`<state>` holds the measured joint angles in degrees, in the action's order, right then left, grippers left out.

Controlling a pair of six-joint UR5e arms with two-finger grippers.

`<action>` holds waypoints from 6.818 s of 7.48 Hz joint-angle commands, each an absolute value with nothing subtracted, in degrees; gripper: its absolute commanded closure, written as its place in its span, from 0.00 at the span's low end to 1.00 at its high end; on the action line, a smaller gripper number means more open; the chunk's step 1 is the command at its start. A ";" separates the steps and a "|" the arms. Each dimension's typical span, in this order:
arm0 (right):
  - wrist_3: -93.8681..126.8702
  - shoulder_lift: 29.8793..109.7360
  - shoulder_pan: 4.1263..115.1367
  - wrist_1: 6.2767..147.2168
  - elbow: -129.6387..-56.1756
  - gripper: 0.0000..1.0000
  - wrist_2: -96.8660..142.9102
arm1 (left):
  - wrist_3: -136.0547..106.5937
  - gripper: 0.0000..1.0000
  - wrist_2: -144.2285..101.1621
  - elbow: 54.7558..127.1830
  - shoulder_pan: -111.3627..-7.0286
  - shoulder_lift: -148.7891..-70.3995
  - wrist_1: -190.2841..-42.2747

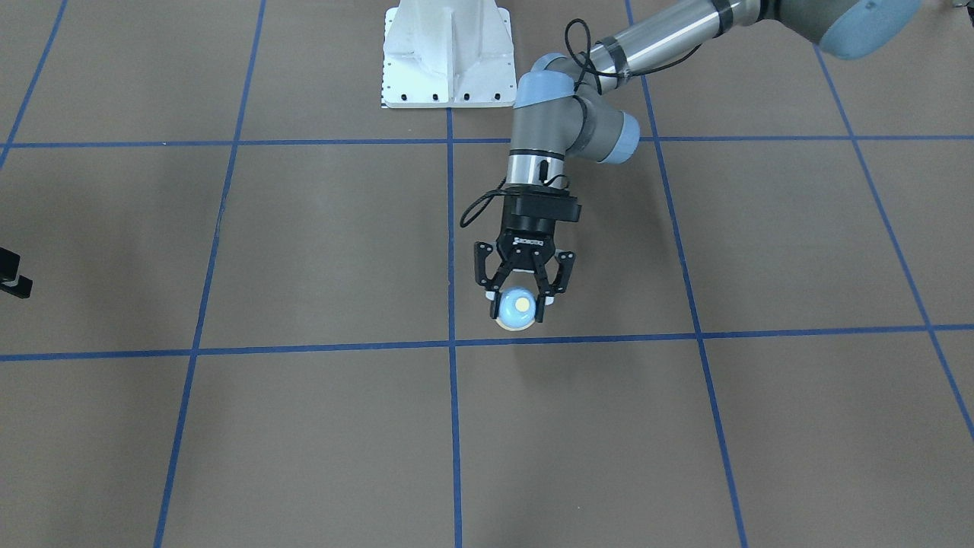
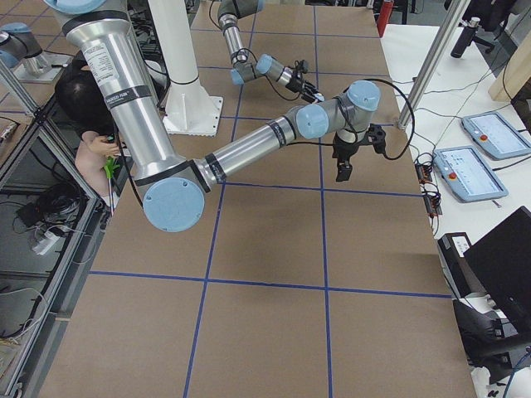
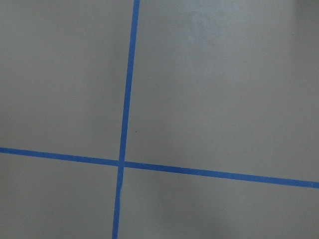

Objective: Place and press bell with both arms

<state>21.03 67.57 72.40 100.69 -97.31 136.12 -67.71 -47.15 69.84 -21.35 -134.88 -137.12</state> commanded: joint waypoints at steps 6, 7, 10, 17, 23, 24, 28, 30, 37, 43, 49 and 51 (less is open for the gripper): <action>21.27 67.06 71.72 100.72 -97.21 0.02 135.97 | -67.50 1.00 -47.55 56.78 -20.92 -143.70 -137.46; 21.27 67.06 71.72 100.72 -97.21 0.02 135.97 | -67.50 1.00 -47.64 55.91 -20.92 -143.61 -137.46; 21.36 67.06 71.72 100.72 -97.21 0.02 135.97 | -67.59 1.00 -48.69 54.76 -20.92 -143.70 -137.46; 24.08 64.51 71.11 100.72 -97.03 0.02 135.97 | -67.41 0.00 -52.81 60.19 -22.49 -143.70 -137.02; 39.20 53.99 61.73 91.91 -87.66 0.99 130.62 | -51.73 0.00 -79.68 63.63 -40.04 -141.15 -120.54; 46.42 51.27 58.39 85.15 -83.97 1.00 127.73 | -47.94 0.00 -84.59 63.63 -43.56 -138.63 -120.24; 51.15 39.59 51.35 83.85 -75.26 1.00 122.80 | -40.98 0.00 -103.35 69.49 -53.95 -128.72 -120.24; 56.59 34.39 46.52 83.67 -71.21 1.00 118.41 | -31.95 0.00 -107.64 71.71 -57.90 -122.03 -119.62; 58.62 29.71 37.88 78.87 -62.70 1.00 108.46 | -13.10 0.00 -117.33 89.03 -69.70 -106.70 -103.18; 58.71 29.71 37.18 77.61 -59.77 1.00 108.37 | -13.10 0.00 -117.33 88.95 -69.61 -106.61 -103.18; 58.80 30.06 36.74 77.61 -59.68 1.00 108.37 | -13.10 0.00 -117.16 88.95 -69.61 -106.70 -103.27; 58.89 29.71 37.52 77.69 -60.46 1.00 108.63 | -13.10 0.00 -117.25 88.95 -69.61 -106.70 -103.27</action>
<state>58.85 29.92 36.94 77.62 -59.87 108.42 -13.10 -117.18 88.95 -69.61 -106.69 -103.27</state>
